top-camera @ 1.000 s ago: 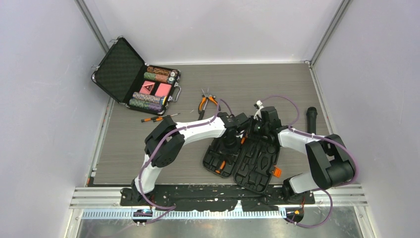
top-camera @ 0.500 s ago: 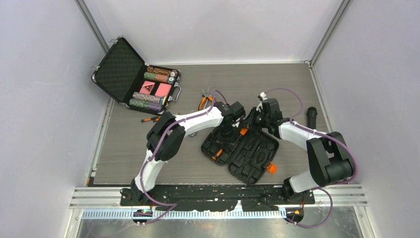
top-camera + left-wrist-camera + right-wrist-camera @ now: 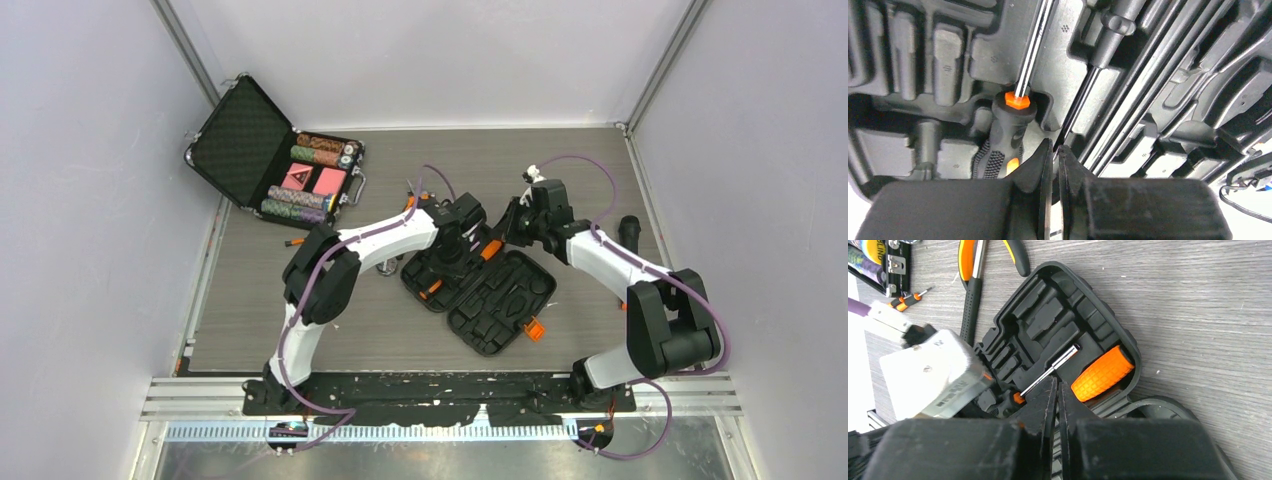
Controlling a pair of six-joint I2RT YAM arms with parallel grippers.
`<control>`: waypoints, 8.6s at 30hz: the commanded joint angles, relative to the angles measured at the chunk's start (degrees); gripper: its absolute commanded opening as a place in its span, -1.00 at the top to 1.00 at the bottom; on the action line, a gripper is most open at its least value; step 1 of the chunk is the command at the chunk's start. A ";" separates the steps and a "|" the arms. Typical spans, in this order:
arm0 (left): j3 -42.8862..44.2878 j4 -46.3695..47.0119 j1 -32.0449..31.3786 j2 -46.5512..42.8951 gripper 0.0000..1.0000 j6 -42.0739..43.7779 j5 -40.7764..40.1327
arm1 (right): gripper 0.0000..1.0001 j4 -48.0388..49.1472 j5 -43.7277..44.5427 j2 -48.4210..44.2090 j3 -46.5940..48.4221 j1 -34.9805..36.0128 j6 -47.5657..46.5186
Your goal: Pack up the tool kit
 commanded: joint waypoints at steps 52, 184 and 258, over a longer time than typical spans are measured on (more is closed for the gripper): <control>-8.96 8.48 -5.79 -9.90 0.23 7.21 -7.66 | 0.76 -10.16 4.21 6.24 8.22 3.41 -6.67; 0.46 -4.26 -2.74 1.45 0.95 0.92 -3.46 | 0.89 -8.11 10.74 7.38 -1.72 13.76 -2.47; -27.54 17.63 28.92 -33.79 -0.77 12.58 -17.79 | -0.40 -3.70 -0.02 -23.97 -9.66 -5.26 -6.84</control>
